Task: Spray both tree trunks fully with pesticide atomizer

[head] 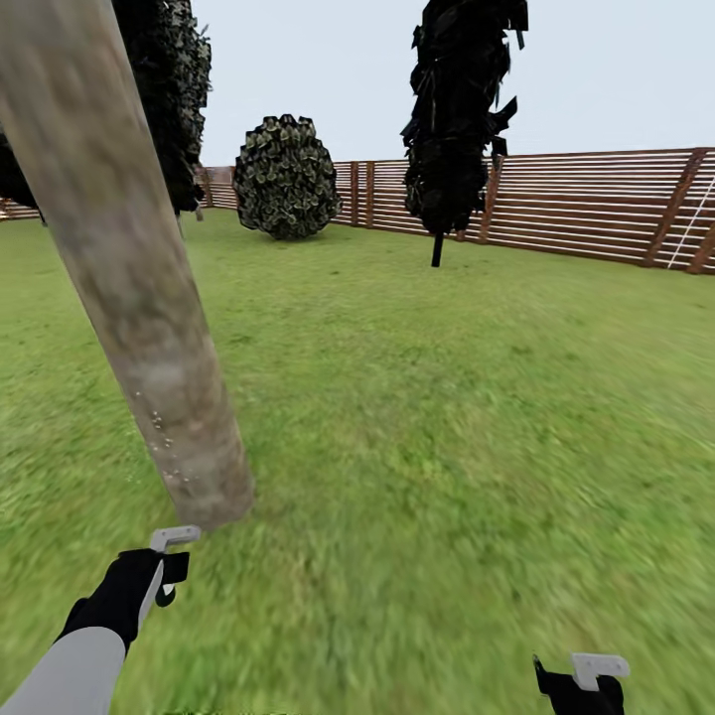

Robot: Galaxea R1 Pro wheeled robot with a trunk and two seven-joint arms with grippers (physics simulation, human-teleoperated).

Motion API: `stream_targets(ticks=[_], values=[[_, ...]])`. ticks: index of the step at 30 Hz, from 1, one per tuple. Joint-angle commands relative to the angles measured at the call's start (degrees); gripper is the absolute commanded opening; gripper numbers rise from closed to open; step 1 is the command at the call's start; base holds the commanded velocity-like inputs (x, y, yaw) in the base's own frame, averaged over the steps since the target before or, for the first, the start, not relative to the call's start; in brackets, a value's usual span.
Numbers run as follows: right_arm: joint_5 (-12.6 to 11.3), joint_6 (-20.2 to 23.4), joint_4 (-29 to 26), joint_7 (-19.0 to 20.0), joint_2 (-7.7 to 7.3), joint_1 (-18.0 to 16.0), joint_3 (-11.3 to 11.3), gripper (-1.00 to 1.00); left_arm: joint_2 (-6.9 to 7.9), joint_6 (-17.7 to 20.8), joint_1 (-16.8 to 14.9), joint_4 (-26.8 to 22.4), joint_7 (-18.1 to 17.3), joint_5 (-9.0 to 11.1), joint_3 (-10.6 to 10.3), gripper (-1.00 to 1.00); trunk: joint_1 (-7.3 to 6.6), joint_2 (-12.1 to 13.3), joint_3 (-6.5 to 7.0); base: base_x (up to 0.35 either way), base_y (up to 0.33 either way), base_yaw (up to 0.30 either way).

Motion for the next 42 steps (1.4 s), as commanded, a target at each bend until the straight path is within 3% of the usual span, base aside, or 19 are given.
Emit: stream_targets(ticks=[1, 11, 31, 42], values=[[0.3, -0.3, 0.1, 0.3, 0.02, 0.0, -0.5, 1.00, -0.06, 0.2, -0.1, -0.1, -0.3, -0.4, 0.2, -1.00, -0.01, 0.0, -0.05, 0.015, -0.273, 0.241], [0.3, -0.3, 0.1, 0.3, 0.04, 0.0, -0.5, 1.00, 0.02, 0.3, -0.1, -0.1, -0.3, -0.5, 0.3, -1.00, -0.01, 0.0, -0.05, 0.005, -0.276, 0.260], [0.3, -0.3, 0.1, 0.3, 0.02, 0.0, -0.5, 1.00, 0.02, 0.3, -0.1, -0.1, -0.3, -0.5, 0.3, -1.00, -0.01, 0.0, -0.05, 0.112, -0.264, 0.019], [0.2, -0.3, 0.1, 0.3, 0.02, 0.0, -0.5, 1.00, 0.02, 0.2, -0.1, -0.1, -0.3, -0.5, 0.2, -1.00, -0.01, 0.0, -0.05, 0.018, -0.272, 0.262]])
